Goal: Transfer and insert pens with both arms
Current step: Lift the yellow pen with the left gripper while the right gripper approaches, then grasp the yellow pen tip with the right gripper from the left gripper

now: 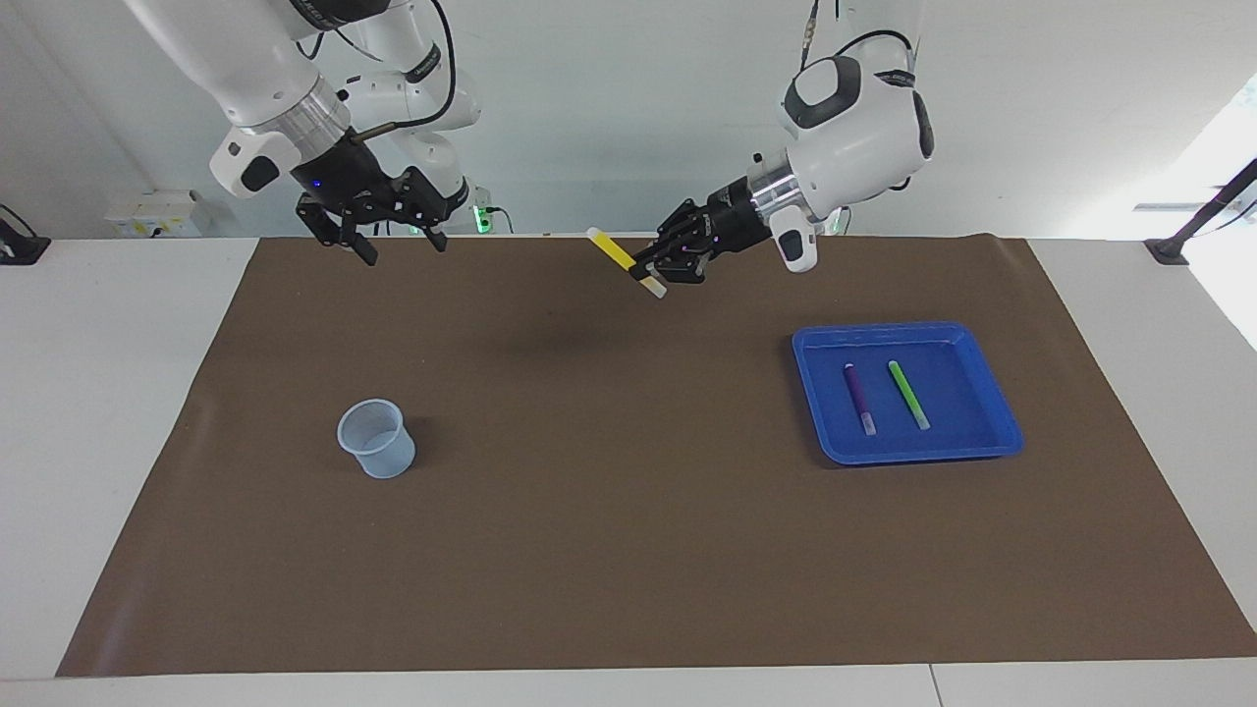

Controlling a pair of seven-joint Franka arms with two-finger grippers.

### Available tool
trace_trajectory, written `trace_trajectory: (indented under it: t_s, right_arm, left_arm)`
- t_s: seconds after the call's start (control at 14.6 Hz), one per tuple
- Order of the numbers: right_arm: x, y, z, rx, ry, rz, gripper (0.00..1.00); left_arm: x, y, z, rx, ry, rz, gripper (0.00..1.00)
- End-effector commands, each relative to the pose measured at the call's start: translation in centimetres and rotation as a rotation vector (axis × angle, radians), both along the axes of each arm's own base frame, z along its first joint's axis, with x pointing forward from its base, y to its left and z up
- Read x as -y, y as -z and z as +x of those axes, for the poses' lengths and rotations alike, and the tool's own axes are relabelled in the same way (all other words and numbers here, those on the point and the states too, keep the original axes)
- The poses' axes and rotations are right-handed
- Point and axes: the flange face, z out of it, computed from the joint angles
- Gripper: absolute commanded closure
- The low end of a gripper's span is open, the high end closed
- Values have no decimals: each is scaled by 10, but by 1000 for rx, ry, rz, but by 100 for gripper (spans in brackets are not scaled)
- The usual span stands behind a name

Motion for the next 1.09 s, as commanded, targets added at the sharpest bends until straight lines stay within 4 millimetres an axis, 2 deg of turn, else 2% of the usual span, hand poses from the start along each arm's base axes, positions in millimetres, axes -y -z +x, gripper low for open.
trace_trajectory:
  t_s: [0.0, 0.14, 0.27, 0.61, 1.02]
  right_arm:
    - [-40, -3, -2, 10, 49, 51, 0]
    - [-74, 0, -5, 25, 96, 69, 1]
    - [-84, 8, -4, 37, 122, 75, 1]
    - [-119, 23, -23, 63, 102, 133, 1]
    - [-133, 26, -36, 53, 66, 128, 2]
  left_arm:
    - [9, 10, -23, -49, -107, -19, 100]
    - [16, 18, -28, -82, -126, -33, 100]
    - [25, 24, -34, -97, -119, -41, 100]
    - [28, 26, -32, -131, -162, -94, 100]
    - [31, 29, -32, -156, -195, -128, 100]
